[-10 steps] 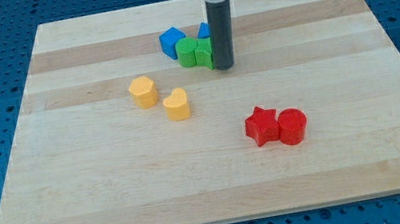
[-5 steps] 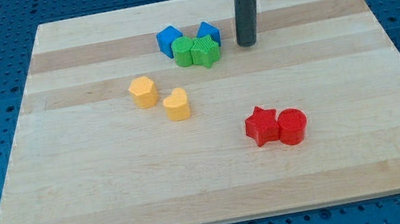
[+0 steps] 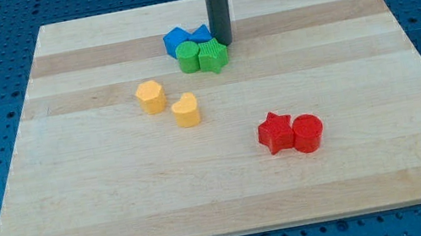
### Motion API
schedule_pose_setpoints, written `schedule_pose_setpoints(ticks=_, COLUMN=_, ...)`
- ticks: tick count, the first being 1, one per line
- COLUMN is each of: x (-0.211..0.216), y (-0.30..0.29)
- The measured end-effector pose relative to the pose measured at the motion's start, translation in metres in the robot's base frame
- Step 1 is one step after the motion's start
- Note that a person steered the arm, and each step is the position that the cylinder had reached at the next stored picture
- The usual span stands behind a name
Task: Place the blue blocks on top of green blocks to make a group
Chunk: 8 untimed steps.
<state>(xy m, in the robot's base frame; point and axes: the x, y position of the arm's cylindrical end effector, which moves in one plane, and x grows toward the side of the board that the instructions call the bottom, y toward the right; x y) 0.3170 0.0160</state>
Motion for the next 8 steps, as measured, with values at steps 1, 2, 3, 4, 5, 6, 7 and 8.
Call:
schedule_pose_setpoints(ticks=1, x=0.000, y=0.006)
schedule_pose_setpoints(ticks=2, x=-0.032, y=0.018)
schedule_pose_setpoints(ticks=3, x=-0.074, y=-0.007)
schedule_pose_setpoints(ticks=4, x=-0.085, y=-0.082)
schedule_pose_setpoints(ticks=5, x=-0.084, y=-0.149)
schedule_pose_setpoints(ticks=6, x=-0.069, y=-0.178)
schedule_pose_setpoints(ticks=7, x=-0.043, y=-0.175)
schedule_pose_setpoints(ticks=8, x=-0.035, y=-0.163)
